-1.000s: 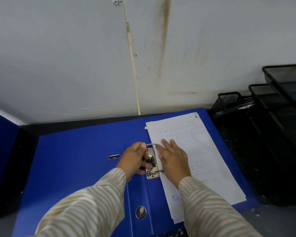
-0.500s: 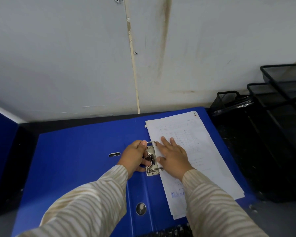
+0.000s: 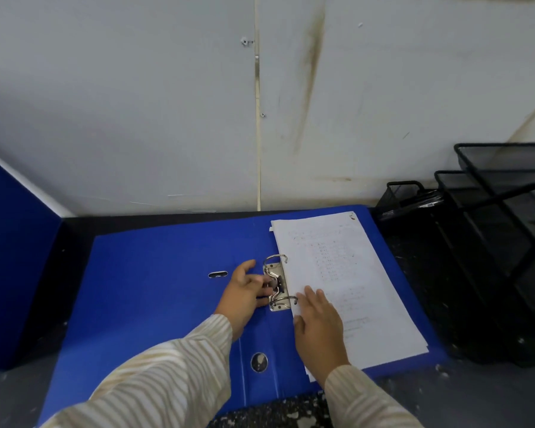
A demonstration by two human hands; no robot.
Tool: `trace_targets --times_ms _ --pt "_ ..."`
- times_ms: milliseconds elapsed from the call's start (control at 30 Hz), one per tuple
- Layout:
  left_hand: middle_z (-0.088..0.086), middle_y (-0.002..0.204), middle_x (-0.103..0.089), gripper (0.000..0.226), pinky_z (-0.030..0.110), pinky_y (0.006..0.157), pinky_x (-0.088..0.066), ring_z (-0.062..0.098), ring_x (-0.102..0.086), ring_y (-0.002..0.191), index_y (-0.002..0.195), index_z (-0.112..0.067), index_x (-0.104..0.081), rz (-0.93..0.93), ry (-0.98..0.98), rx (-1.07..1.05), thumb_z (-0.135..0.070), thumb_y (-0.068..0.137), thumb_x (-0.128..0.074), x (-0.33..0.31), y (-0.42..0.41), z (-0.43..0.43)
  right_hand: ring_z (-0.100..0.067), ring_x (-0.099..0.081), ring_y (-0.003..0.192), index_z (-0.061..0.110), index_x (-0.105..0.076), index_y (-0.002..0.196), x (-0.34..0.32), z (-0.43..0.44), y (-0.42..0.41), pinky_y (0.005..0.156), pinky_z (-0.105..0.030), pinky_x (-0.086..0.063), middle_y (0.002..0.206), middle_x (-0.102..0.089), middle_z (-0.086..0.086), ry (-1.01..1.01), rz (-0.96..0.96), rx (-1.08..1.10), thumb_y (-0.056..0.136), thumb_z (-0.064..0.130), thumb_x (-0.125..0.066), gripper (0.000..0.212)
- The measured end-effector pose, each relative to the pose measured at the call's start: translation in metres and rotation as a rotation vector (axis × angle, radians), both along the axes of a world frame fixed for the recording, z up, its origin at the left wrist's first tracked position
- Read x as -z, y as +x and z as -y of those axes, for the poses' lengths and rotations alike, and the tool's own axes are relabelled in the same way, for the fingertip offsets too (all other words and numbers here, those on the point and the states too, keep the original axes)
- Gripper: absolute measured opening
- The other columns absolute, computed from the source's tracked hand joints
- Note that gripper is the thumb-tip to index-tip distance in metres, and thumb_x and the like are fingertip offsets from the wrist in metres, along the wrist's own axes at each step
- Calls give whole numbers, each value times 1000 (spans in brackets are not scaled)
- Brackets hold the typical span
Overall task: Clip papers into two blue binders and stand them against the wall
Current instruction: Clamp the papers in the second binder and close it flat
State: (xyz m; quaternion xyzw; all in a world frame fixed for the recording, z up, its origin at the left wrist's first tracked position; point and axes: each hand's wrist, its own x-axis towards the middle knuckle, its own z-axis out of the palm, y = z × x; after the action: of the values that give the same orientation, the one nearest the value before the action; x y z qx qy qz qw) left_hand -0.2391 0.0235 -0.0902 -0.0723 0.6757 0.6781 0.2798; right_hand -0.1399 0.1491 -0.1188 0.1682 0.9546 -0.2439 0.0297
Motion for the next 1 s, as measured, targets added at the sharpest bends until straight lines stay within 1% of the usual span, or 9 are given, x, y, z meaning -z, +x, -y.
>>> trace_targets --times_ms 67,167,433,533,600,667,800,900,1000 --pt "9 108 -66 43 30 79 -56 24 -66 96 133 -18 -39 14 20 -41 -4 93 -46 3 11 12 -16 -3 145 19 -19 148 -1 8 10 117 -33 -6 159 -11 2 34 39 -19 99 28 -34 52" --pt "9 102 -65 36 22 70 -56 21 -67 93 125 -22 -44 11 -15 -59 -6 93 -48 4 30 32 -18 -1 146 18 -12 149 -5 17 21 117 -34 -5 159 -5 1 69 97 -48 98 33 -34 57" --pt "4 99 -59 31 26 73 -55 19 -64 91 128 -20 -44 -36 -209 -142 -12 97 -47 3 68 92 -25 -3 145 24 -30 144 -20 52 37 116 -41 -12 159 -8 -2 81 203 -212 96 34 -42 51" --pt "3 93 -60 34 37 80 -55 20 -62 85 129 -18 -45 -56 -310 -156 -11 96 -47 2 77 111 -25 -5 145 25 -35 140 -23 68 42 117 -43 -12 158 -11 -3 100 219 -289 95 33 -44 47" --pt "2 102 -60 35 38 82 -51 20 -59 89 131 -17 -46 -107 -427 -129 -14 96 -48 2 84 123 -26 -6 145 24 -35 140 -25 77 45 116 -44 -13 158 -12 -2 115 236 -314 95 33 -44 47" --pt "5 123 -54 37 32 89 -46 20 -56 103 133 -16 -46 -169 -555 -109 -16 96 -50 3 91 135 -26 -7 145 23 -33 141 -26 81 47 116 -46 -14 157 -15 -1 128 253 -323 95 33 -43 48" --pt "6 138 -43 40 40 101 -43 25 -48 121 132 -20 -49 -243 -805 -135 -25 93 -53 2 102 164 -25 -12 144 23 -36 140 -30 81 46 116 -43 -19 157 -19 0 131 244 -314 96 34 -43 46" --pt "3 143 -39 43 43 102 -38 29 -39 128 133 -27 -47 -164 -1013 -157 -35 91 -52 -4 109 189 -24 -16 143 22 -37 138 -30 82 46 116 -41 -23 156 -21 0 156 245 -328 96 35 -43 45" --pt "3 147 -33 50 45 106 -33 32 -32 133 136 -28 -42 -45 -1086 -187 -39 88 -53 -9 112 215 -24 -16 143 22 -39 137 -29 84 45 116 -41 -23 156 -21 1 175 263 -334 96 37 -43 44"
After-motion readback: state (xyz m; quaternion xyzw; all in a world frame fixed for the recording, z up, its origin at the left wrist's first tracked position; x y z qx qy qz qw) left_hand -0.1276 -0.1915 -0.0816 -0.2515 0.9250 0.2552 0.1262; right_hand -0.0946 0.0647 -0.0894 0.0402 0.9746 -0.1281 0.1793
